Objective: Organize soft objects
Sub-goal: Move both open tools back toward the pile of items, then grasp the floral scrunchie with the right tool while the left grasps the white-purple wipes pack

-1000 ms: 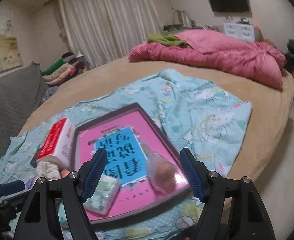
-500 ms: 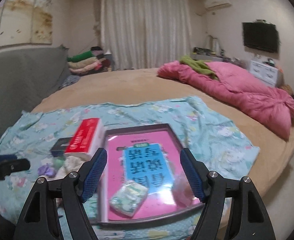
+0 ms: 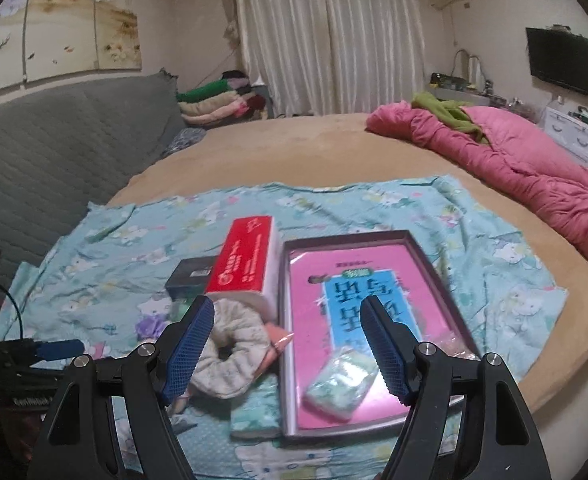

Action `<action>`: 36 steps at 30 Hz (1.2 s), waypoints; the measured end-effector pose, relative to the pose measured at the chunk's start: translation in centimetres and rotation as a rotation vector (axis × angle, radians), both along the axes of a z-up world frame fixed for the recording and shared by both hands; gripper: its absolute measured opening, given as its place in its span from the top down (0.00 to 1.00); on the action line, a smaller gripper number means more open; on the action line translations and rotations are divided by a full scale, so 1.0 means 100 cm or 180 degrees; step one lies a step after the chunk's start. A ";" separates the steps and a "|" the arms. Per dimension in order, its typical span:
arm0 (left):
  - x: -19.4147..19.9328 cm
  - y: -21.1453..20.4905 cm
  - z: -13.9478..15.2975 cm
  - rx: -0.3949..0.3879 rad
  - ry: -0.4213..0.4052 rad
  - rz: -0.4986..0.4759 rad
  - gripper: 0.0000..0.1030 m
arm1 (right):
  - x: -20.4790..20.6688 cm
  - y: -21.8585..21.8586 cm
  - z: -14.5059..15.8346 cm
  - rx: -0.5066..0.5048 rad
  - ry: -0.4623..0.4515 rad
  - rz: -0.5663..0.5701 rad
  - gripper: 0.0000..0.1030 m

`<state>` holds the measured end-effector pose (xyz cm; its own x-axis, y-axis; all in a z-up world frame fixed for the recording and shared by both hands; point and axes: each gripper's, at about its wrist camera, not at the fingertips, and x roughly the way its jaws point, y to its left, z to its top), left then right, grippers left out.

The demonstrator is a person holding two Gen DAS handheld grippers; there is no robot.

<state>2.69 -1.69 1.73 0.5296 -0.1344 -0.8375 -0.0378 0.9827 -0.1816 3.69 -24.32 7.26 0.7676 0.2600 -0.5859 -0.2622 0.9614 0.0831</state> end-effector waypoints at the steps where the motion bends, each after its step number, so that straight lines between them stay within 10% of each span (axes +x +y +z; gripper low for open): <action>1: -0.001 -0.003 -0.003 0.0007 0.0014 -0.0021 0.27 | -0.001 0.004 -0.003 -0.0046 0.0011 0.0014 0.25; 20: 0.009 -0.025 -0.062 0.0047 0.0335 -0.0117 0.28 | 0.025 0.039 -0.067 -0.0105 0.0505 0.0540 0.25; 36: 0.016 -0.021 -0.077 -0.0154 0.0308 -0.0181 0.59 | 0.071 0.084 -0.104 -0.0305 0.0715 0.0653 0.21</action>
<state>4.24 -3.82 -5.96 0.4370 -0.2033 -0.8762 -0.0020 0.9739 -0.2270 10.82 -15.97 -3.10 0.5536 0.3313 -0.7641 -0.4367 0.8967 0.0724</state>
